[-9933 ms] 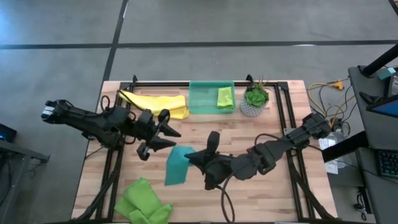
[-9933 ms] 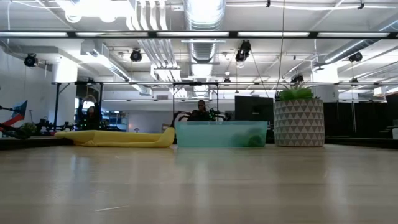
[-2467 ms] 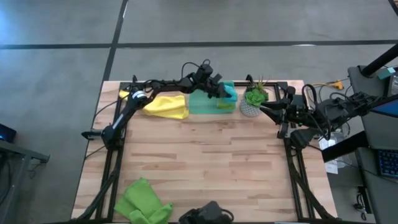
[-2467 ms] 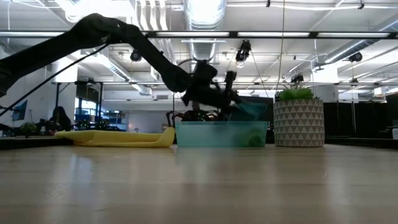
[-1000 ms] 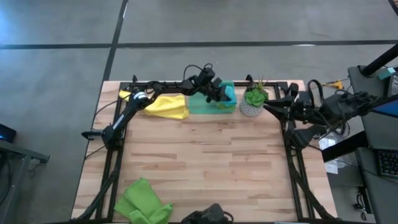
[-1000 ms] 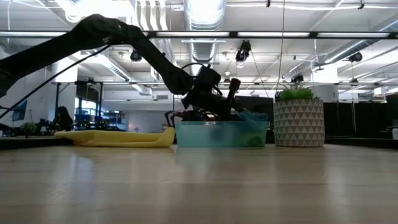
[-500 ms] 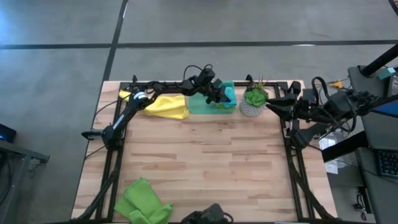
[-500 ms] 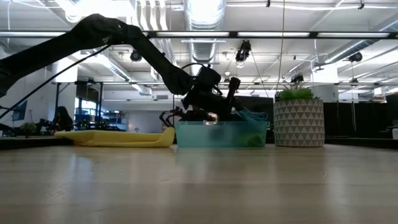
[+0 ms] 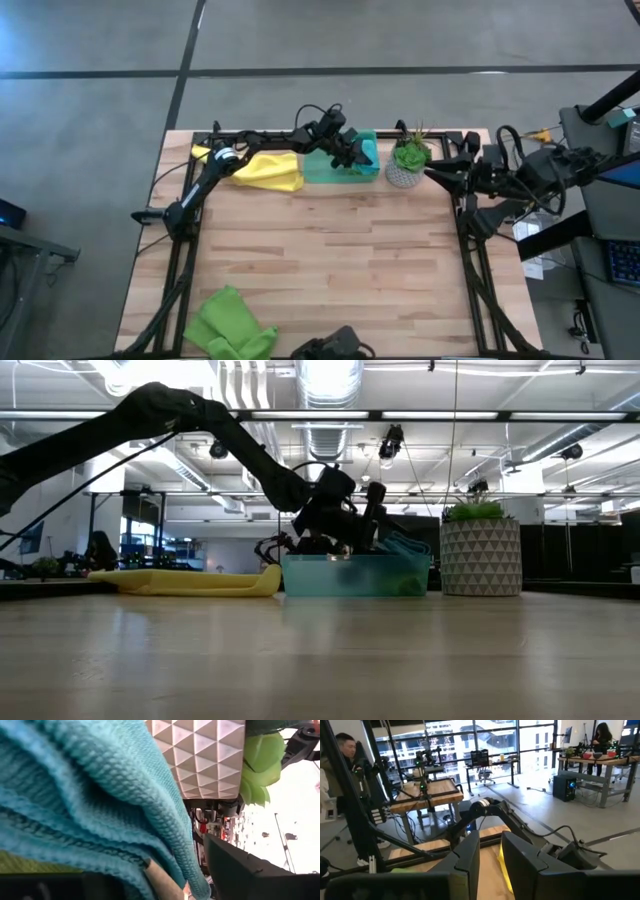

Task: Fold microfiber towels
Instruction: Put the blue microfiber cloth into the blue bin

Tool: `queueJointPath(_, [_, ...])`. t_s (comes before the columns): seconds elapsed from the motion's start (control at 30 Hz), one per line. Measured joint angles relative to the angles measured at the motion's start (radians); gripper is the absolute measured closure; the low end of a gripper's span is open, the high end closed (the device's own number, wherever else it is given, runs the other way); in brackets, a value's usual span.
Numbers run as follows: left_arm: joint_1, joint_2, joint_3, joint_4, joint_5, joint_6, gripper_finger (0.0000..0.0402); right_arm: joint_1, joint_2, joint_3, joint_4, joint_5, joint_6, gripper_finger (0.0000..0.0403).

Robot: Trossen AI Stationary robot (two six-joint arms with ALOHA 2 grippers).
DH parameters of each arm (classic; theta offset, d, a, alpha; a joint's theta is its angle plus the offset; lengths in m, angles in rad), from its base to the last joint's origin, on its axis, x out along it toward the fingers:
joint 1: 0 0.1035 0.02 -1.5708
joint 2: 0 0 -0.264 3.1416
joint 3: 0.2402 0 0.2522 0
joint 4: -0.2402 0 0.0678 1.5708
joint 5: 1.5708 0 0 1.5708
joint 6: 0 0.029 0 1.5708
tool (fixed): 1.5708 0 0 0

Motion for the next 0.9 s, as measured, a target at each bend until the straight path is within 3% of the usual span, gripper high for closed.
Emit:
queueJointPath(0.47, [0.001, 0.000, 0.004, -0.006, -0.001, 0.006, 0.0217, 0.000, 0.014, -0.001, 0.000, -0.019, 0.000, 0.0327])
queueJointPath(0.9, [-0.010, -0.002, 0.002, 0.132, -0.036, -0.053, 0.0217, 0.000, 0.020, -0.001, 0.000, -0.039, 0.011, 0.0327])
